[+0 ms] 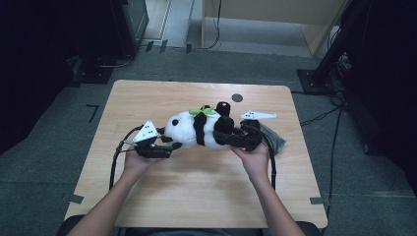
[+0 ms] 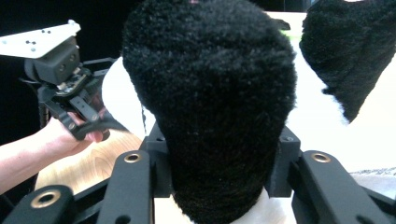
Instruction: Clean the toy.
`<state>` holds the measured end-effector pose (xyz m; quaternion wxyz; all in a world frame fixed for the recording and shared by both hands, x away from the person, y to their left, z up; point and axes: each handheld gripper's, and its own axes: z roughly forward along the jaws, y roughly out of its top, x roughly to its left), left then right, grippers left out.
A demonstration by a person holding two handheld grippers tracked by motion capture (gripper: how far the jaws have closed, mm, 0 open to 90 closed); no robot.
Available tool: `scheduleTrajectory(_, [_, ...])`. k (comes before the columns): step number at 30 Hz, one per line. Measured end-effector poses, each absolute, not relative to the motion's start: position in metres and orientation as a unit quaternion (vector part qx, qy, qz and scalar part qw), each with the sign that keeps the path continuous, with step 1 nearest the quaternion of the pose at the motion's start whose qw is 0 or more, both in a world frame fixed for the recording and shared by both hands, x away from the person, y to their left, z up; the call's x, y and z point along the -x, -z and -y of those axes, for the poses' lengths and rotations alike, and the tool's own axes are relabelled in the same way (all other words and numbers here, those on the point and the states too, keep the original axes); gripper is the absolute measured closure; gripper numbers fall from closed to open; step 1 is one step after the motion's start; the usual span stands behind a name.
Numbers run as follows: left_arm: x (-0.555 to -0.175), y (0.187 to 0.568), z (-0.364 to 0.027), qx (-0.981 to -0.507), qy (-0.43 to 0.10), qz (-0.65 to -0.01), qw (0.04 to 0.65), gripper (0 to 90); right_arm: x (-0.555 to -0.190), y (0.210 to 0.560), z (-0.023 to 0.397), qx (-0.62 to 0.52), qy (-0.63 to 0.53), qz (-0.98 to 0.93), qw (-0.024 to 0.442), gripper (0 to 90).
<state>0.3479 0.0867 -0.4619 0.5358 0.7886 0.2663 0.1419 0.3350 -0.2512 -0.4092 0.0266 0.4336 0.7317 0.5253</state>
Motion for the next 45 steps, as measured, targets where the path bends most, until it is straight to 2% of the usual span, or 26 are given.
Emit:
scheduleTrajectory(4, [-0.351, 0.458, -0.088, -0.799, -0.099, -0.289, 0.518, 50.9, -0.336, 0.414, 0.251, -0.433, -0.514, -0.738, 0.059, 43.9])
scheduleTrajectory(9, [-0.355, 0.450, -0.096, -0.788, -0.054, -0.299, 0.535, 59.5, -0.337, 0.417, 0.256, -0.413, -0.539, -0.731, 0.072, 33.3])
scheduleTrajectory(12, [-0.355, 0.444, -0.101, -0.790, -0.050, -0.298, 0.534, 60.3, -0.337, 0.420, 0.263, -0.395, -0.566, -0.720, 0.069, 32.6])
scheduleTrajectory(17, [-0.359, 0.441, -0.111, -0.777, -0.036, -0.314, 0.545, 60.4, -0.332, 0.428, 0.270, -0.352, -0.582, -0.728, 0.091, 28.0])
scheduleTrajectory(22, [-0.359, 0.437, -0.114, -0.759, -0.017, -0.313, 0.571, 60.5, -0.334, 0.437, 0.273, -0.344, -0.559, -0.749, 0.086, 13.9])
scheduleTrajectory(27, [-0.354, 0.431, -0.105, -0.768, -0.006, -0.293, 0.569, 60.4, -0.332, 0.437, 0.261, -0.305, -0.558, -0.766, 0.097, 0.0])
scheduleTrajectory(31, [-0.353, 0.432, -0.101, -0.769, 0.004, -0.297, 0.566, 60.3, -0.330, 0.441, 0.250, -0.302, -0.509, -0.795, 0.134, 0.0])
scheduleTrajectory(34, [-0.354, 0.433, -0.100, -0.767, 0.008, -0.310, 0.562, 59.7, -0.331, 0.444, 0.244, -0.325, -0.497, -0.790, 0.153, 8.2])
scheduleTrajectory(37, [-0.354, 0.435, -0.101, -0.766, 0.001, -0.315, 0.561, 57.1, -0.332, 0.444, 0.245, -0.335, -0.502, -0.784, 0.146, 21.5])
scheduleTrajectory(40, [-0.351, 0.434, -0.097, -0.773, -0.037, -0.310, 0.552, 48.6, -0.330, 0.442, 0.243, -0.340, -0.489, -0.789, 0.154, 30.3])
scheduleTrajectory(45, [-0.351, 0.437, -0.096, -0.777, -0.050, -0.300, 0.550, 35.1, -0.331, 0.439, 0.242, -0.363, -0.473, -0.792, 0.130, 43.9])
